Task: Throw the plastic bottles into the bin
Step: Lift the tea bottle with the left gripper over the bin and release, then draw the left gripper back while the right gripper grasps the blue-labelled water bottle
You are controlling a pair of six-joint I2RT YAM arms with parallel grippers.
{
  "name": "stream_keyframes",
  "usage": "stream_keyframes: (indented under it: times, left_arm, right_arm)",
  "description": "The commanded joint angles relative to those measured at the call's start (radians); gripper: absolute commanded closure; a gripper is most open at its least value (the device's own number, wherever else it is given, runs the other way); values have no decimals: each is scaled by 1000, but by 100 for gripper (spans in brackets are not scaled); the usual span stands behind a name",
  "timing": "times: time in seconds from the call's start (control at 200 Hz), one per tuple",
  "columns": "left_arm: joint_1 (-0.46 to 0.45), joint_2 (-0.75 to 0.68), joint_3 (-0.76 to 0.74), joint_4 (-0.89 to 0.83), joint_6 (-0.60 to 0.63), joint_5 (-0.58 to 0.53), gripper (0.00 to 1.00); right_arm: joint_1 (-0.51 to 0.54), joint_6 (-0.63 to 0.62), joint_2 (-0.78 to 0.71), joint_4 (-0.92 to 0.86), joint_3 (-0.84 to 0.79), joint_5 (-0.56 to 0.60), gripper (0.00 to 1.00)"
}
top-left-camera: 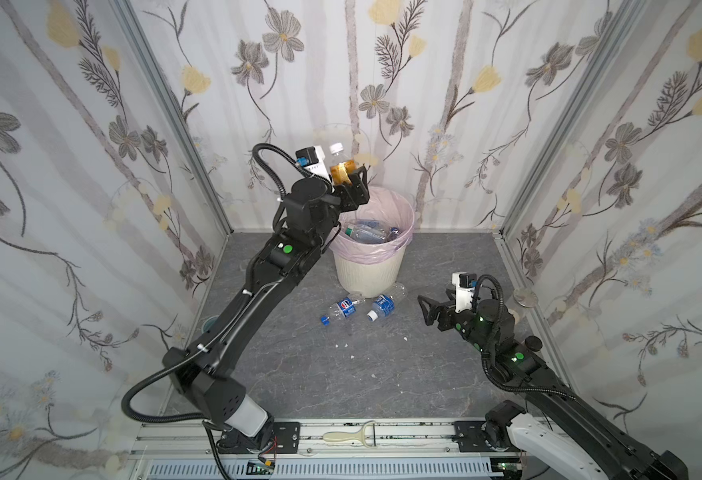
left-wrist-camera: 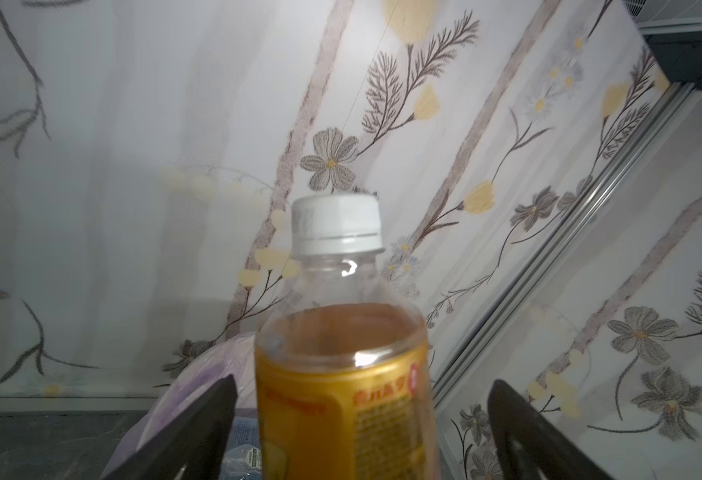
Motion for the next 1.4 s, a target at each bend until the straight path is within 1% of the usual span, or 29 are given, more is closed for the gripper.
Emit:
stream_keyframes:
  times: [0.0,0.09,0.175,0.26,0.35,0.47,0.505,0.68,0.844,0.859,1.004,1.094,1.289,1.394]
  left_arm:
    - [6,28,16,-33,-50,145,0]
    - [6,-22,-64,-31,-33,110,0]
    - [8,-86,-131,-31,-13,96,0]
    - [12,-157,-197,-30,2,77,0]
    - [15,-240,-279,-30,13,44,0]
    - [25,-361,-420,-29,21,-17,0]
    - [30,-421,-467,-30,22,-36,0]
    - [61,-641,-720,-31,22,-105,0]
    - [85,-815,-914,-49,21,-113,0]
    - [86,-826,-929,-57,19,-113,0]
    - [93,-888,-1010,-115,7,-113,0]
    - [95,-908,-1046,-126,8,-110,0]
    - [96,-914,-1052,-135,25,-116,0]
    - [96,-907,-1051,-135,37,-116,0]
  right_arm:
    - [1,16,-35,-8,-11,-4,0]
    - [1,12,-68,-8,-34,13,0]
    - [-1,-7,-58,-6,-38,15,0]
    - [-2,-33,-1,-9,-17,-5,0]
    - [-1,-34,100,-43,36,-2,0]
    - [-2,39,251,-91,120,12,3]
    - [-2,66,291,-87,134,11,3]
    - [-2,235,468,62,147,-35,4]
    - [9,299,679,145,209,-59,6]
    - [11,305,694,153,239,-60,6]
    - [18,358,813,206,287,-53,7]
    - [22,382,870,206,314,-46,10]
    - [36,386,946,156,350,11,12]
    - [35,380,973,152,349,11,14]
